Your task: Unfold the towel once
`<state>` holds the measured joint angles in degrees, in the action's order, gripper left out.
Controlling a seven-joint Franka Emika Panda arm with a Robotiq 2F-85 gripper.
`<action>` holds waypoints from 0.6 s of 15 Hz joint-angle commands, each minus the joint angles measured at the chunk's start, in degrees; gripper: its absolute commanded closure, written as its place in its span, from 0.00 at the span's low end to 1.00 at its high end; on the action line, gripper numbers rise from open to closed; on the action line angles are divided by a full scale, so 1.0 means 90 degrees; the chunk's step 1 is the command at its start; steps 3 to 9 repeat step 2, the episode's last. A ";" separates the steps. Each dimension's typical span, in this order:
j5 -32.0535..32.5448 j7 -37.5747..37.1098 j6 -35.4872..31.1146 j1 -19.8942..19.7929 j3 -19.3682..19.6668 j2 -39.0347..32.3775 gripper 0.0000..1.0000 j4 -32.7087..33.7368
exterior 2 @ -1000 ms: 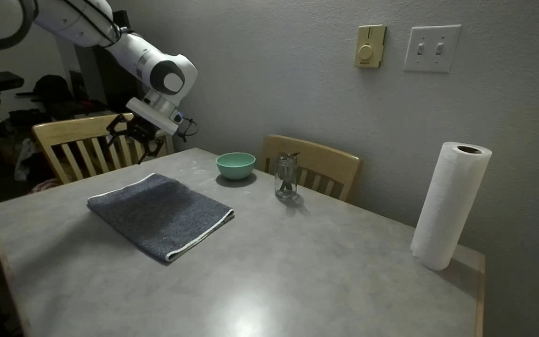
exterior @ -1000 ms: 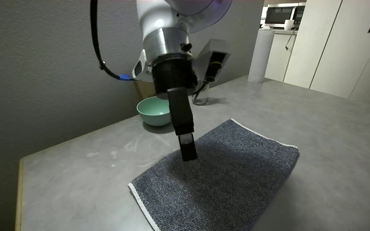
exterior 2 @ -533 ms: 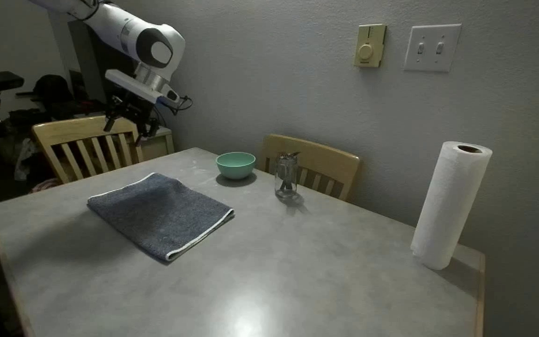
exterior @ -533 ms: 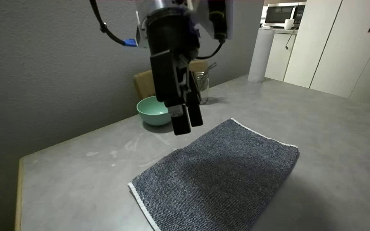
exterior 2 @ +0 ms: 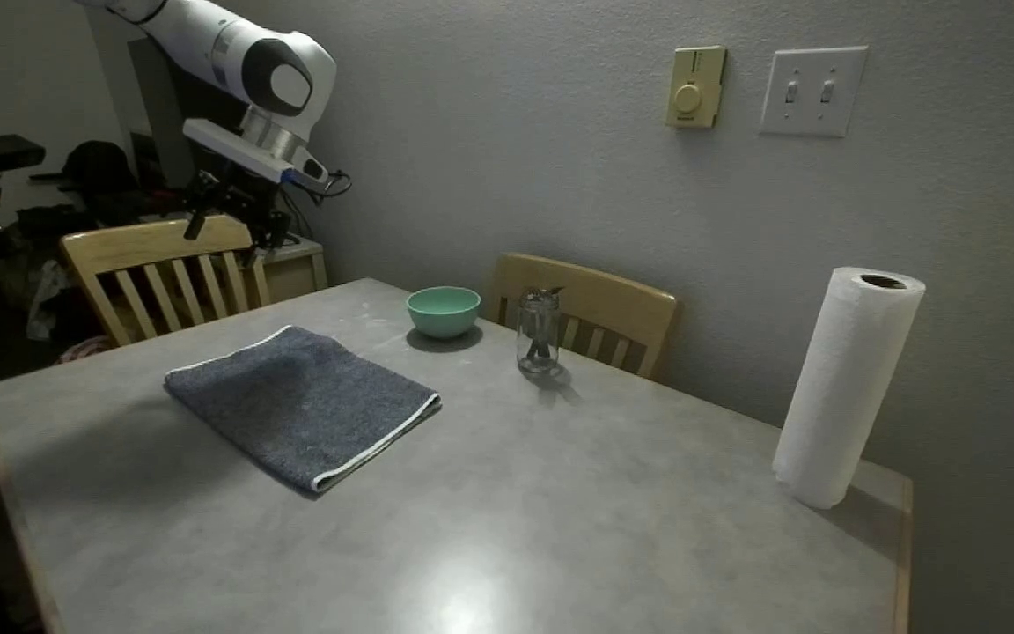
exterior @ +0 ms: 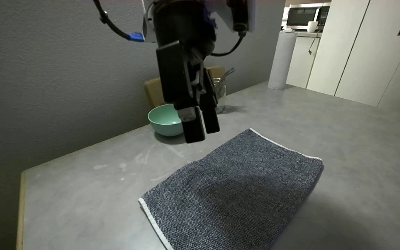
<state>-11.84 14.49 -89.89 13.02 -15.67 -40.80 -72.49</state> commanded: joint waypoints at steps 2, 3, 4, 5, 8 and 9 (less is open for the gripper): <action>-0.0024 0.0009 0.0038 0.0044 0.0047 -0.0024 0.00 0.0060; -0.0024 0.0009 0.0038 0.0044 0.0047 -0.0024 0.00 0.0060; -0.0024 0.0009 0.0038 0.0044 0.0047 -0.0024 0.00 0.0060; -0.0024 0.0009 0.0038 0.0044 0.0047 -0.0024 0.00 0.0060; -0.0024 0.0009 0.0038 0.0044 0.0047 -0.0024 0.00 0.0060; -0.0024 0.0009 0.0038 0.0044 0.0047 -0.0024 0.00 0.0060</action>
